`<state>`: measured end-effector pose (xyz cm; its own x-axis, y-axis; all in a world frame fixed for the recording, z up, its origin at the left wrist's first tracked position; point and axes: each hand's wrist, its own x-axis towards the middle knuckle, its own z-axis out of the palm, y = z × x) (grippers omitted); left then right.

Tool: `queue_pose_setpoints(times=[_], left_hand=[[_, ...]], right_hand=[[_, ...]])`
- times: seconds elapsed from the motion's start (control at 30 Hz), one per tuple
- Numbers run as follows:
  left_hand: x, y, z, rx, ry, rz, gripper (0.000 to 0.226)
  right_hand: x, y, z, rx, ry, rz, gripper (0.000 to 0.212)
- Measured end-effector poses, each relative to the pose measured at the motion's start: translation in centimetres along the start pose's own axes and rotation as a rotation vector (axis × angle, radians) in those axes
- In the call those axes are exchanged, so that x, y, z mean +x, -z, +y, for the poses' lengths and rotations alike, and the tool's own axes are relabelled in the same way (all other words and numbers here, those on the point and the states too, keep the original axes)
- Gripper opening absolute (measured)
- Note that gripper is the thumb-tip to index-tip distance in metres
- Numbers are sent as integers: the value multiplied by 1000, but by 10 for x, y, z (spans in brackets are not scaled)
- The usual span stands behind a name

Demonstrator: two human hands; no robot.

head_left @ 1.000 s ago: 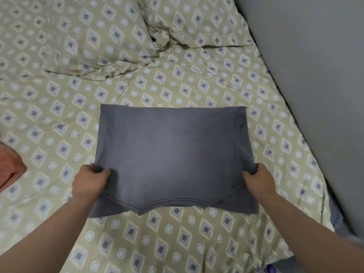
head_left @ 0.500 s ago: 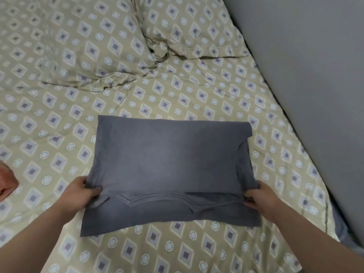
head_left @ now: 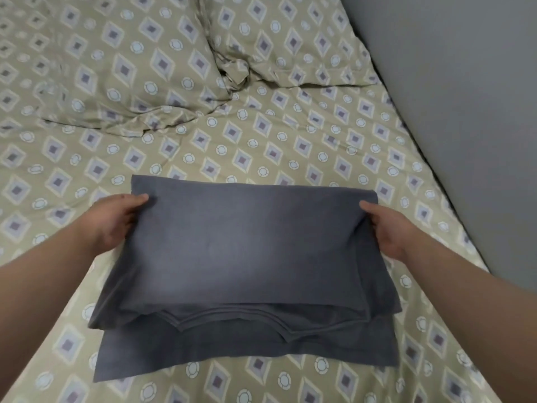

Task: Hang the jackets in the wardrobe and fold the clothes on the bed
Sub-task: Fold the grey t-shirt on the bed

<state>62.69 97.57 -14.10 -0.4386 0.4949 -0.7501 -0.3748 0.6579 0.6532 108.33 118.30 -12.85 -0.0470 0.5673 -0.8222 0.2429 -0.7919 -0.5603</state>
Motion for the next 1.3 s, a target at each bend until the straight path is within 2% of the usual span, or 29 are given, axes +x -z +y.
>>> queue_pose_setpoints(times=[0.1,0.23,0.3,0.43,0.57,0.63,0.7,0.83,0.93,1.0,1.03,1.07,1.13,1.17,1.2,1.23,1.3], left_hand=[[14,-10,15,42,84,-36,29],[31,-15,34,21,27,-68,31],[40,-16,43,-33,-7,-24,33],[57,-20,47,-130,-30,58,30],[60,-20,40,-123,-40,46,23],[51,-15,35,-130,-48,5,22],[40,-6,28,-153,-62,-3,20],[6,16,-11,-35,-9,14,23],[-21,31,-50,81,105,-79,38],[-31,39,-71,110,155,-132,43],[-33,42,-79,78,171,-148,42],[-35,46,-85,16,195,-167,39],[-36,51,-94,-163,265,-167,33],[-37,53,-99,-226,286,-151,32],[-39,55,-103,-245,301,-142,32],[-41,54,-107,-223,310,-139,33],[-47,48,-114,-167,311,-111,39]], right_hand=[[11,-5,-18,11,-35,-35,34],[21,0,-38,-158,23,-217,42],[30,1,-46,-205,73,-152,33],[52,-1,-58,-7,126,99,32],[58,-1,-51,64,80,-13,32],[51,5,-44,52,115,-87,30],[42,11,-37,32,158,-81,31],[15,18,1,-121,125,49,41],[-11,17,45,-379,164,174,36],[-26,16,65,-520,179,175,36],[-30,17,71,-469,144,123,33],[-34,21,74,-308,79,35,31],[-42,29,77,162,-58,-134,32],[-45,33,81,358,-122,-140,33],[-46,36,85,448,-172,-113,32],[-48,37,89,437,-202,-81,30],[-48,38,95,207,-204,-24,27]])
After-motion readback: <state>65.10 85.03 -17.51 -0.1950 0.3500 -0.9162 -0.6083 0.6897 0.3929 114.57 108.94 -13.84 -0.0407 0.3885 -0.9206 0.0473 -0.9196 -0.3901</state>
